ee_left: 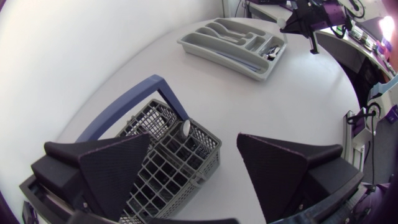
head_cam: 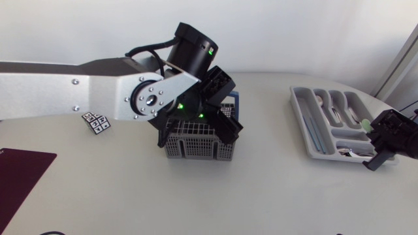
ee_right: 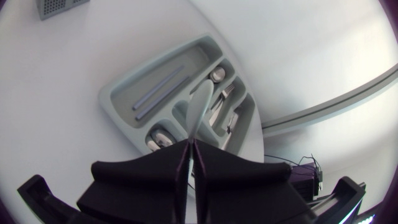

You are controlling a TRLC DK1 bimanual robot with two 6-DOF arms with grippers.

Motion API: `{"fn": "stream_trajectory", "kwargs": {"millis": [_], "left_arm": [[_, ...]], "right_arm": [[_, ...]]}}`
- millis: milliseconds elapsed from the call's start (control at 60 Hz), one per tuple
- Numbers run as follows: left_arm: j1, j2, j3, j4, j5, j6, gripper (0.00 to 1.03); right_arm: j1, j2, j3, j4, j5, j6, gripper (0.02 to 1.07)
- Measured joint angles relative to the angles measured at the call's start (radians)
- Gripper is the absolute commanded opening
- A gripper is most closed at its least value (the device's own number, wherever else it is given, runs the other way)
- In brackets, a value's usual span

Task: Transfer all utensils from the basket to the drawer tray.

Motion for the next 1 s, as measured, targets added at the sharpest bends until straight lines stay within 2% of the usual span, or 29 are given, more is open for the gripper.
{"fn": "stream_trajectory", "kwargs": {"millis": [267, 467, 583, 717, 883, 1000], "left_arm": [[-0.007, 0.040, 0.000, 0.001, -0.044, 0.002, 0.98], [-0.007, 0.043, 0.000, 0.003, -0.053, 0.002, 0.98], [-0.007, 0.045, 0.000, 0.003, -0.062, 0.002, 0.98], [-0.007, 0.048, 0.000, 0.004, -0.068, 0.002, 0.98], [-0.008, 0.052, 0.000, 0.007, -0.071, 0.002, 0.98], [-0.011, 0.054, 0.000, 0.008, -0.071, 0.002, 0.98]], "right_arm": [[-0.062, 0.204, 0.000, 0.235, 0.060, -0.073, 0.08], [-0.087, 0.353, 0.001, 0.354, 0.079, -0.106, 0.11], [-0.087, 0.391, 0.002, 0.381, 0.080, -0.121, 0.27], [-0.087, 0.393, -0.018, 0.390, 0.083, -0.126, 0.37], [-0.087, 0.369, -0.075, 0.391, 0.087, -0.129, 0.75], [-0.087, 0.291, -0.098, 0.379, 0.087, -0.129, 0.88]]}}
